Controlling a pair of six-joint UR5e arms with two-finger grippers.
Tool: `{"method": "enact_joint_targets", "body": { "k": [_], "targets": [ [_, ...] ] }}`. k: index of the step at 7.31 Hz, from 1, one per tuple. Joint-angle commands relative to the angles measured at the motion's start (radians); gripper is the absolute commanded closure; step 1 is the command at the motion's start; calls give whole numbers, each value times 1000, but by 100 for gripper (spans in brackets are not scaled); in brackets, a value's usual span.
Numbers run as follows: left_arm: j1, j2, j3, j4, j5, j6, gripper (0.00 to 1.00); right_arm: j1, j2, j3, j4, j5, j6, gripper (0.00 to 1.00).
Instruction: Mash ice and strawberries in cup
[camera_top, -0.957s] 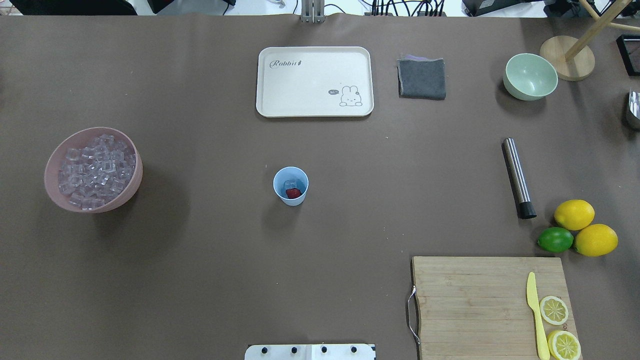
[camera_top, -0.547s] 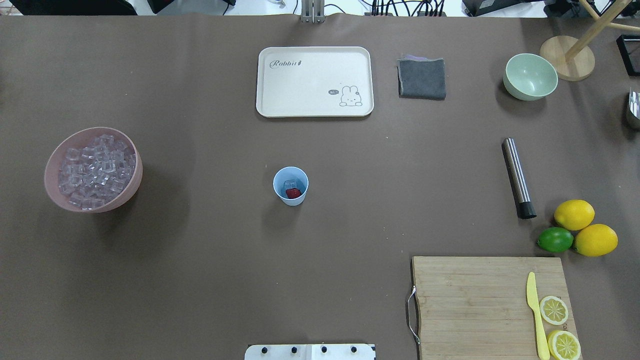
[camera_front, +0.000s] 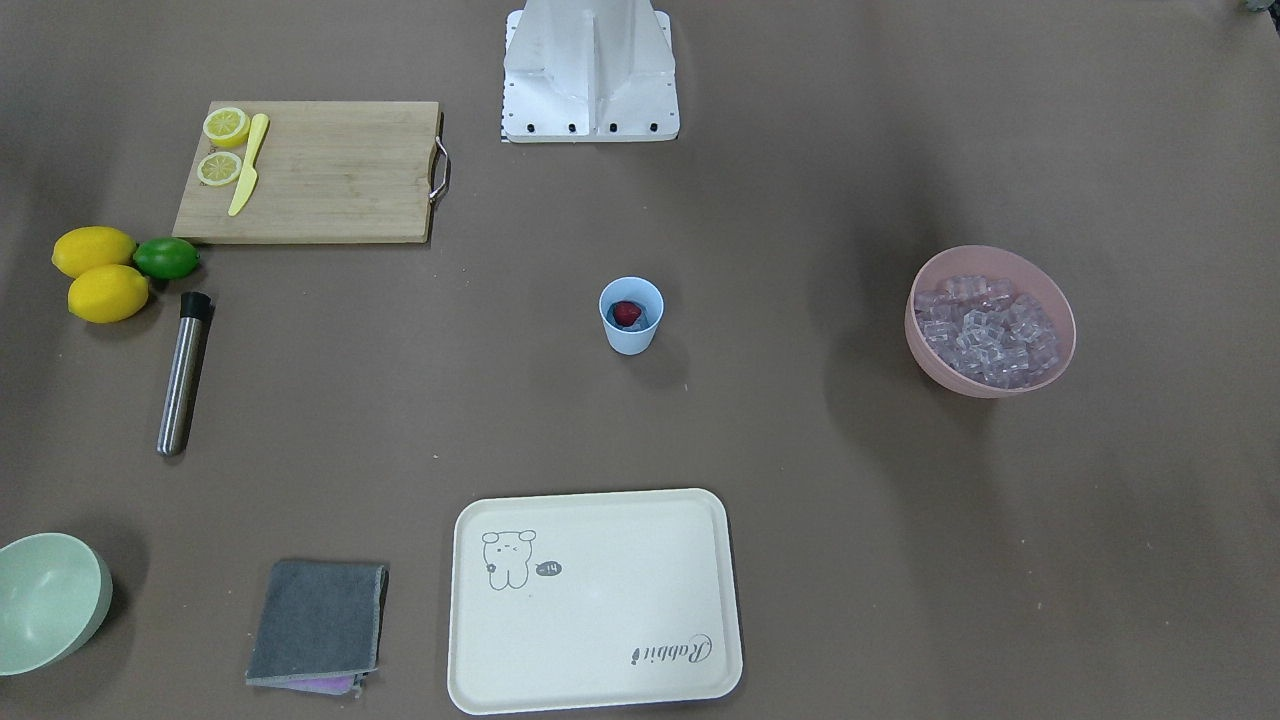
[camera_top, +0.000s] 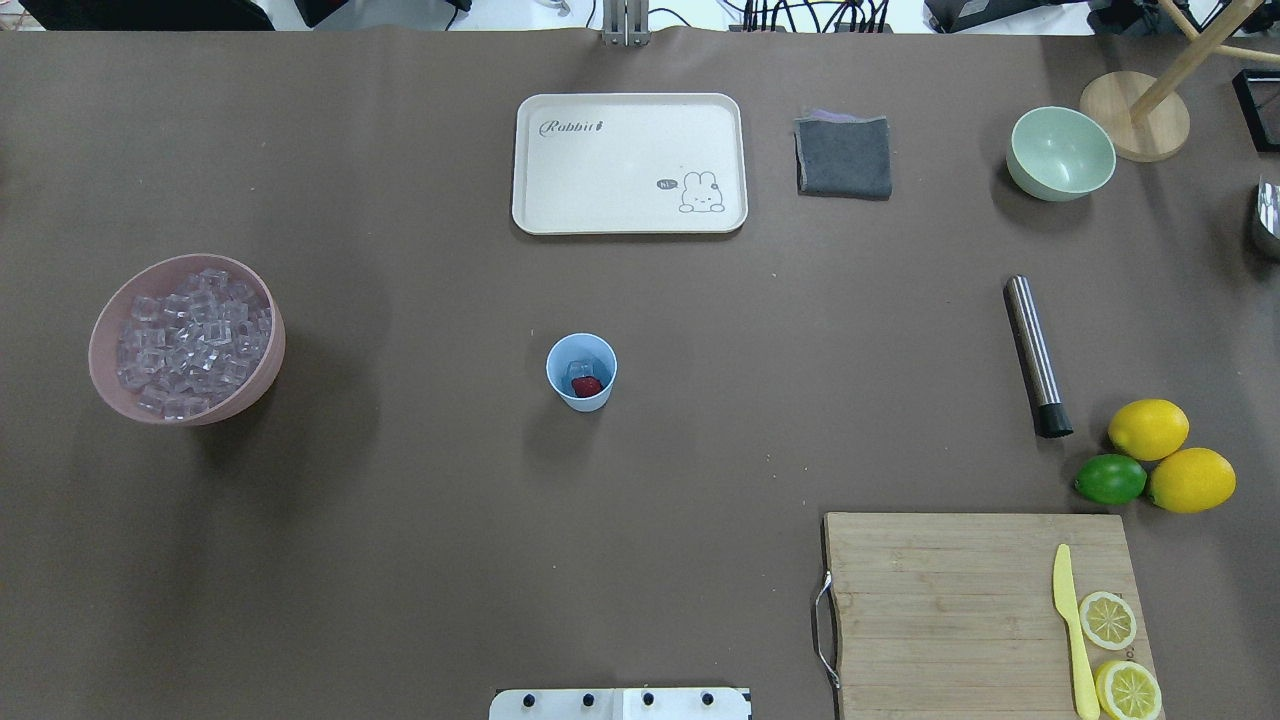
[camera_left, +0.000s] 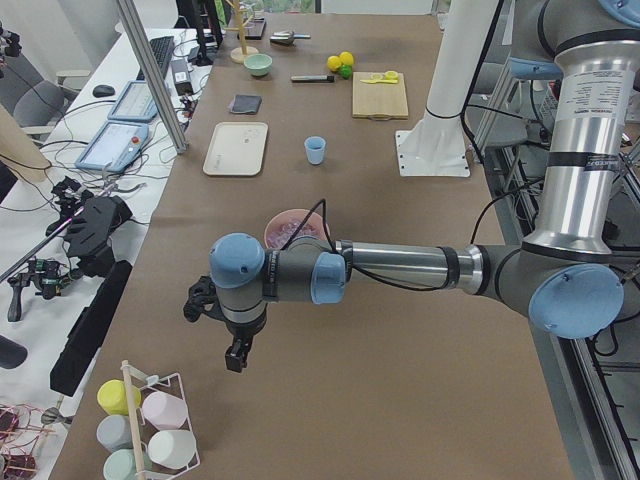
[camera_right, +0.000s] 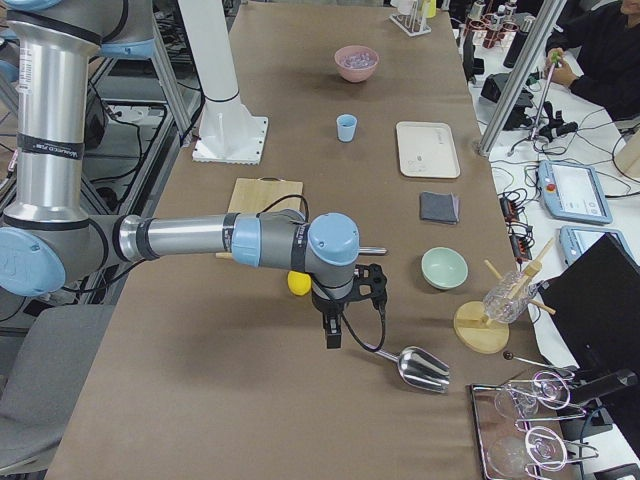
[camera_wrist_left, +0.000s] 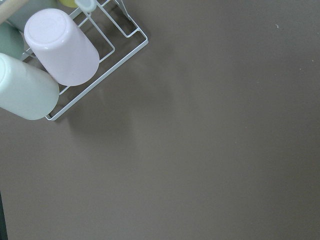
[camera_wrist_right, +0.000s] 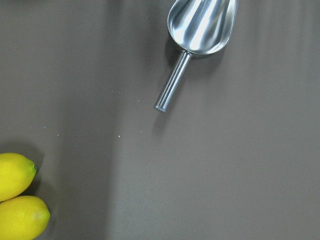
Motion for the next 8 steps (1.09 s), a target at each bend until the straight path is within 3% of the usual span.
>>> {"method": "enact_joint_targets", "body": {
  "k": [1,8],
  "targets": [
    [6,-1,0,9,-1,-2,2,12,-3,-3,0,-3,-1,0],
    [14,-6,-2,7,1,-2,2,32,-16,-4,7,-20,-4,0]
  ]
}}
